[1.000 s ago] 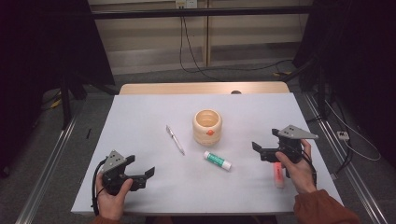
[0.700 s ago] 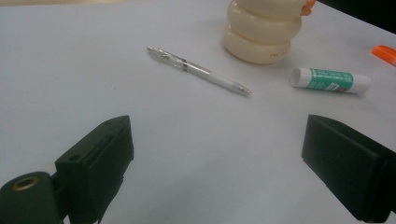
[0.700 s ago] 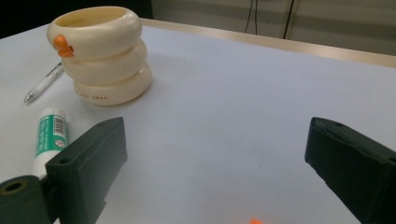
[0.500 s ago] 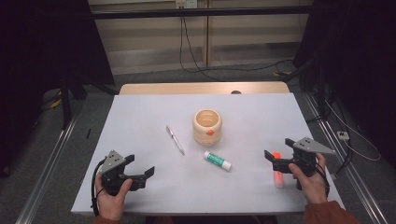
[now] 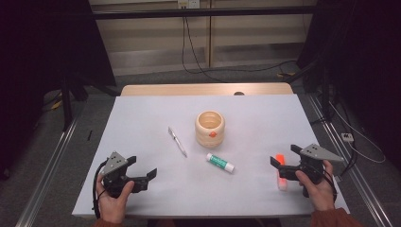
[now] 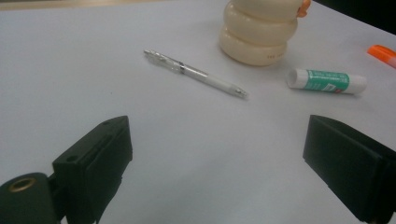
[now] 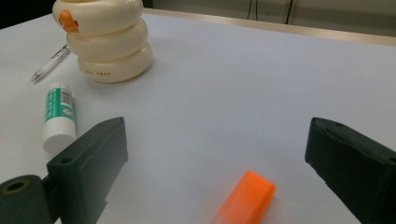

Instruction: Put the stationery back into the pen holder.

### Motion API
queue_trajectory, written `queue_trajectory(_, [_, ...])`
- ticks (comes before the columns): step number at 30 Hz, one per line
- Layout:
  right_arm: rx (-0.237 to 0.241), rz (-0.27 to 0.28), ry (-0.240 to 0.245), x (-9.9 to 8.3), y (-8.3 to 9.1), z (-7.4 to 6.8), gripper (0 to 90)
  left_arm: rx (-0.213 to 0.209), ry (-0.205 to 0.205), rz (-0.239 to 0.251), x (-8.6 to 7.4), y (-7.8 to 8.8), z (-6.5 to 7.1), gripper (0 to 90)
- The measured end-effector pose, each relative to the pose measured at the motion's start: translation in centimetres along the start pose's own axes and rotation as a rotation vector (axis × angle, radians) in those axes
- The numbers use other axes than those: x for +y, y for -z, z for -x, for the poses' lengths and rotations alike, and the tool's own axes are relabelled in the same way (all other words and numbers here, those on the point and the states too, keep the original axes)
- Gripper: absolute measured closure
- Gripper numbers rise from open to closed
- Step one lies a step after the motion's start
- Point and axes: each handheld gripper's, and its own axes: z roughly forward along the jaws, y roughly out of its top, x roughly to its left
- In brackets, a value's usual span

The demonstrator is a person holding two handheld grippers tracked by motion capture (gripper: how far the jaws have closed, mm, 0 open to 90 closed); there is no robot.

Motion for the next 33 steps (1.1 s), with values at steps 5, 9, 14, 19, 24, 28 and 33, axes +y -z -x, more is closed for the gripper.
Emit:
queue_trajectory(5, [-0.006,-0.009,0.002,-0.2,0.0,-0.1,5.3,-0.041,0.003,-0.026,0.6,-0.4,-0.3,9.7])
queue_trajectory(9, [0.000,-0.009,-0.001,-0.4,0.1,0.1,5.5,-0.048,-0.023,-0.035,1.5,-1.1,-0.1,10.2])
queue_trajectory(14, [0.006,0.002,0.005,-0.5,0.4,0.1,5.5,-0.049,-0.072,-0.062,2.7,-2.6,0.1,8.1])
queue_trajectory(19, [0.017,0.005,0.010,-0.5,0.3,0.1,5.2,-0.045,-0.084,-0.091,3.2,-4.5,-0.3,6.6])
queue_trajectory(24, [0.019,0.002,0.014,-0.4,0.2,0.0,5.1,-0.014,-0.081,-0.116,4.1,-5.8,-1.1,18.0])
queue_trajectory(28, [0.023,-0.010,0.024,-0.5,0.3,0.0,4.9,0.007,-0.042,-0.095,4.8,-6.0,-1.5,34.7])
queue_trajectory(33, [0.023,-0.010,0.020,-0.5,0.4,0.1,4.3,0.004,-0.033,-0.079,5.6,-6.8,-1.8,55.5])
